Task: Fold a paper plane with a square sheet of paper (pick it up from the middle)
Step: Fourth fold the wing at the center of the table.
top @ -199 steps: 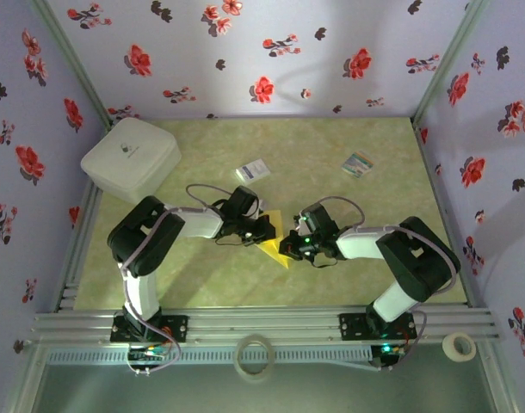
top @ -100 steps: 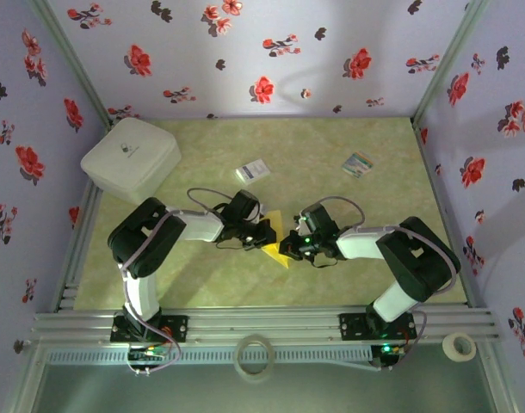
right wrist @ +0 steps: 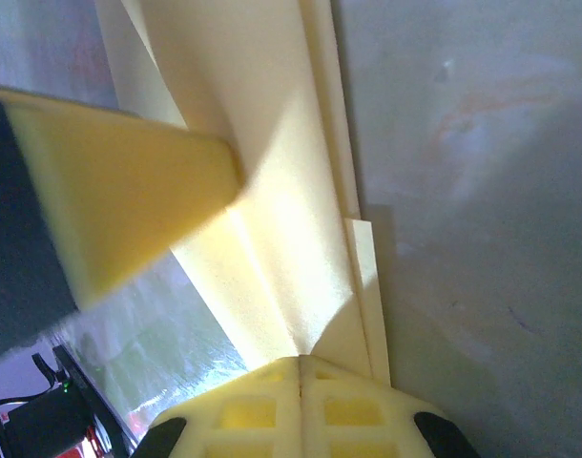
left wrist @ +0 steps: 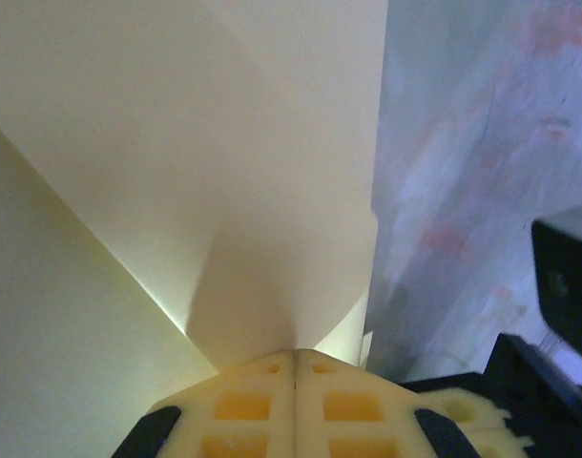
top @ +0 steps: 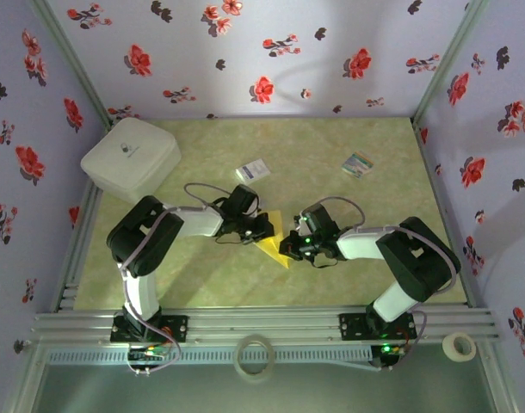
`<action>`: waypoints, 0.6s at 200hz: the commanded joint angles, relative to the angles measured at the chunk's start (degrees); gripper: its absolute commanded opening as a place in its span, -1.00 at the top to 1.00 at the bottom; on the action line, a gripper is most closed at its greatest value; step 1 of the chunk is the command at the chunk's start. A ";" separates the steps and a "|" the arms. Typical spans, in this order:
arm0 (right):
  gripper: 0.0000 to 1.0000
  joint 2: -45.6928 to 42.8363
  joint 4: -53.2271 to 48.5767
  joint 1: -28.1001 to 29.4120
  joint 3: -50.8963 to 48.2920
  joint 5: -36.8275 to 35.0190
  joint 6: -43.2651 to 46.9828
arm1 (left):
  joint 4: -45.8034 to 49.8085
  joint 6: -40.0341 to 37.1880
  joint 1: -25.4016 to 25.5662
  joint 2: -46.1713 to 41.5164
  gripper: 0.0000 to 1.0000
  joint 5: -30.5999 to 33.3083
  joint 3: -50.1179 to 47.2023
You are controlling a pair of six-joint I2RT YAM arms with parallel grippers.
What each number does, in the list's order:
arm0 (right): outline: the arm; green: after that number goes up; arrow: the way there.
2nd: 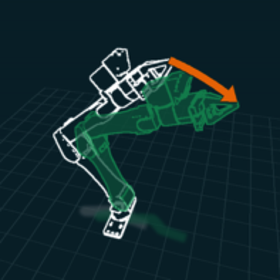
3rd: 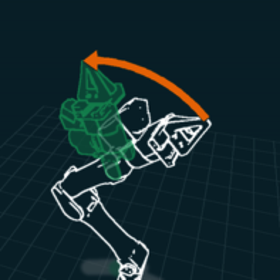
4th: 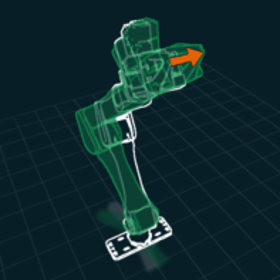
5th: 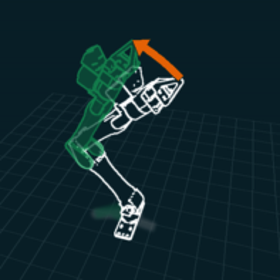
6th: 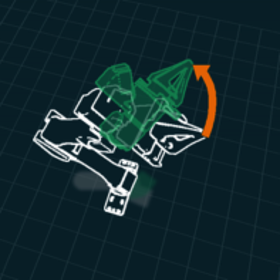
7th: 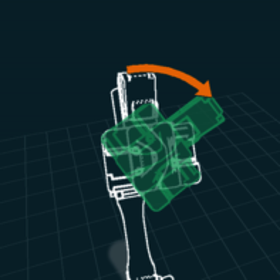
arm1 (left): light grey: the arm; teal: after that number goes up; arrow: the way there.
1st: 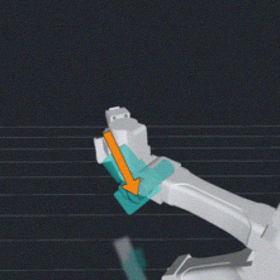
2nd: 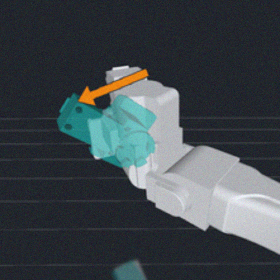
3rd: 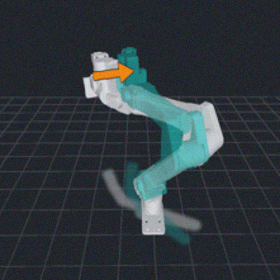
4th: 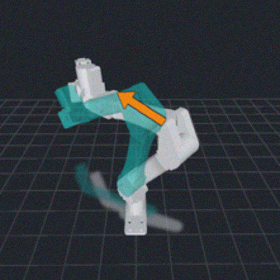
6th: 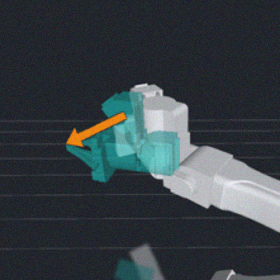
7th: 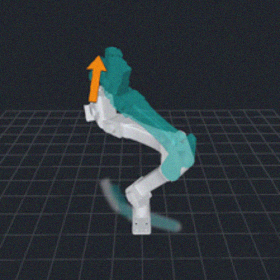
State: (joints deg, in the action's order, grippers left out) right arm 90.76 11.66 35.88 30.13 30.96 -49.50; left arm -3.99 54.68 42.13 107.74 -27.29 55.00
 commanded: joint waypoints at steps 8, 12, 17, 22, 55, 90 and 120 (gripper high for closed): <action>1.00 2.32 -6.41 -0.55 -2.78 -2.55 1.22 | 1.69 -2.36 -2.46 2.12 1.00 0.94 2.58; 1.00 2.40 -6.39 -0.55 -2.80 -2.53 1.24 | 1.64 -2.45 -2.84 2.32 1.00 0.79 2.77; 1.00 2.36 -6.39 -0.55 -2.78 -2.43 1.24 | 1.54 -2.60 -3.25 2.59 1.00 0.55 3.02; 1.00 2.53 -6.30 -0.55 -2.79 -2.38 1.24 | 1.57 -2.87 -3.73 2.85 1.00 0.37 3.31; 1.00 2.67 -6.13 -0.54 -2.79 -1.82 1.33 | 3.37 -4.78 -6.14 4.80 1.00 -0.31 5.10; 1.00 2.62 -6.04 -0.55 -2.78 -1.58 1.42 | 4.12 -5.91 -8.13 7.18 1.00 -0.55 5.63; 1.00 2.60 -5.86 -0.55 -2.77 -1.43 1.42 | 4.76 -6.59 -9.79 7.23 1.00 -0.48 6.40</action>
State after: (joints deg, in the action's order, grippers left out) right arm 91.00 12.36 35.62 29.89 31.77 -49.50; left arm -2.17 50.48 34.87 112.71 -30.94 60.31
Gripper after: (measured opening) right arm 0.058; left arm 0.044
